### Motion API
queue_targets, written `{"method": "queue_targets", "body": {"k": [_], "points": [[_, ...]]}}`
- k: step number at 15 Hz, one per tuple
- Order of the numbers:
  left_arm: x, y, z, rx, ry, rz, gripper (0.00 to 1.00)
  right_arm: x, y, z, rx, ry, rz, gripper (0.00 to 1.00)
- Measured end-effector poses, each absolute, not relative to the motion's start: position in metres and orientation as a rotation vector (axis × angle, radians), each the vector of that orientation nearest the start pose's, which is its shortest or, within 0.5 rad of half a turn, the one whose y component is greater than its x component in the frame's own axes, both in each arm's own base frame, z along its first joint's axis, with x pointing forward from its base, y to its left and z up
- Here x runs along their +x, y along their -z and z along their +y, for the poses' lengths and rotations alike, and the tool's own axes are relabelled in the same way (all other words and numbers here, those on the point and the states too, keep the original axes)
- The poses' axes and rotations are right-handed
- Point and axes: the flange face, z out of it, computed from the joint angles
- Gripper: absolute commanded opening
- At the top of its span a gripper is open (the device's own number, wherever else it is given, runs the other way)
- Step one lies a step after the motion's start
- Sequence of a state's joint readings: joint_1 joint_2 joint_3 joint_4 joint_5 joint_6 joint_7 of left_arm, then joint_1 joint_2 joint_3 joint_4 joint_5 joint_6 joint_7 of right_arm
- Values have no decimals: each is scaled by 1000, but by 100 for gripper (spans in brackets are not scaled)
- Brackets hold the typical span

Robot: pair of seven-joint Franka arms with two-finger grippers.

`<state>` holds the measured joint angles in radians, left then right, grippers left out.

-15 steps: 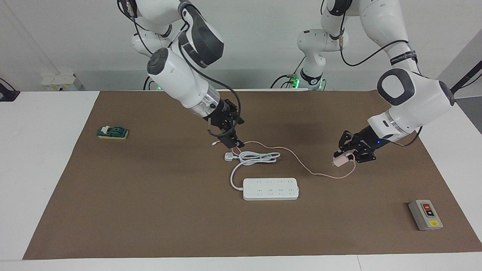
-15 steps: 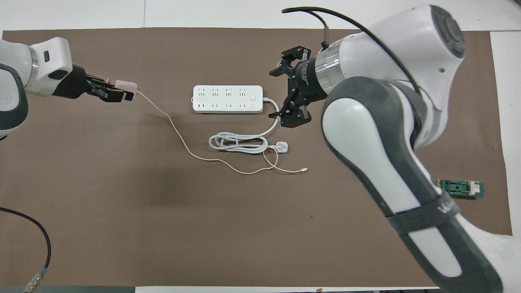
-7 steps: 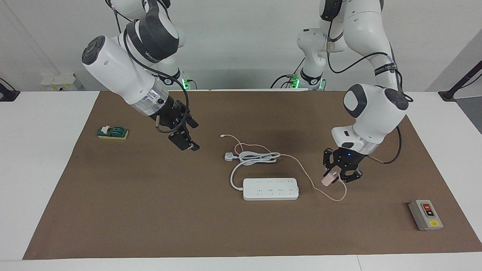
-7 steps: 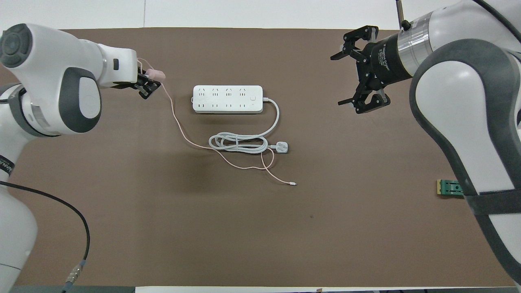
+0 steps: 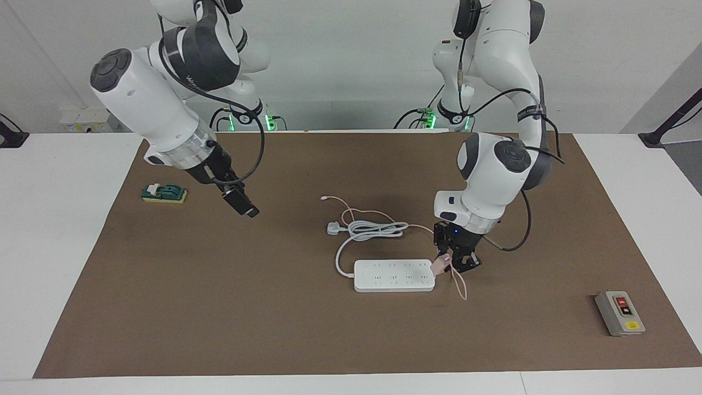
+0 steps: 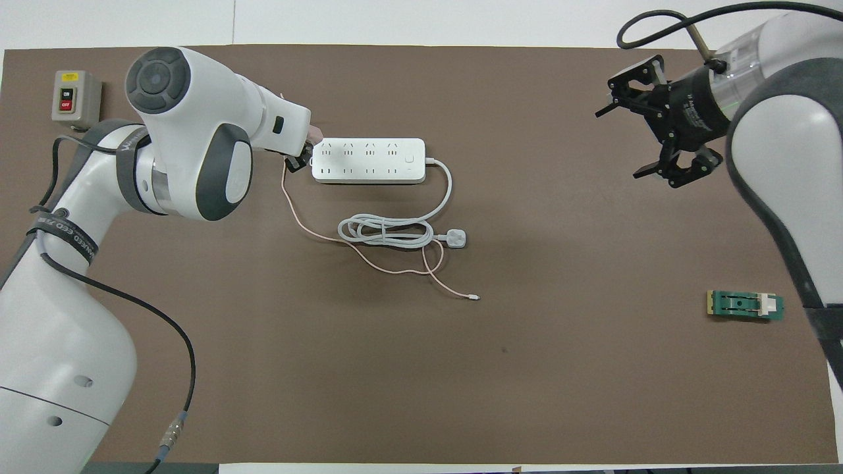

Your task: Plug charger into power strip

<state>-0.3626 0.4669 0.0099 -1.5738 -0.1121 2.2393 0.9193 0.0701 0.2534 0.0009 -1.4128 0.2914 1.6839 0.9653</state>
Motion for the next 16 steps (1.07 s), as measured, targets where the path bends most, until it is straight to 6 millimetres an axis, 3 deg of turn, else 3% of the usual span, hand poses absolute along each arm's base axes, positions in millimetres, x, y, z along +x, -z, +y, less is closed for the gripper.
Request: {"method": "queue_targets", "body": {"k": [2,5,12,16], "points": [[654,-384,-254,-2510,297,1836,0,630,-568,52,-2713,-120,1089,100],[650,-370,-252,-2448,233,1865,0,617,-574,36,-2861,-58,824,100],[636,-348,-266,-2375,253,1910,0,579,-594,-12,-3029,32,257,100],[634,-348,-270,-2368,252,1918,0,548,-624,-16,-3056,31,85,100]]}}
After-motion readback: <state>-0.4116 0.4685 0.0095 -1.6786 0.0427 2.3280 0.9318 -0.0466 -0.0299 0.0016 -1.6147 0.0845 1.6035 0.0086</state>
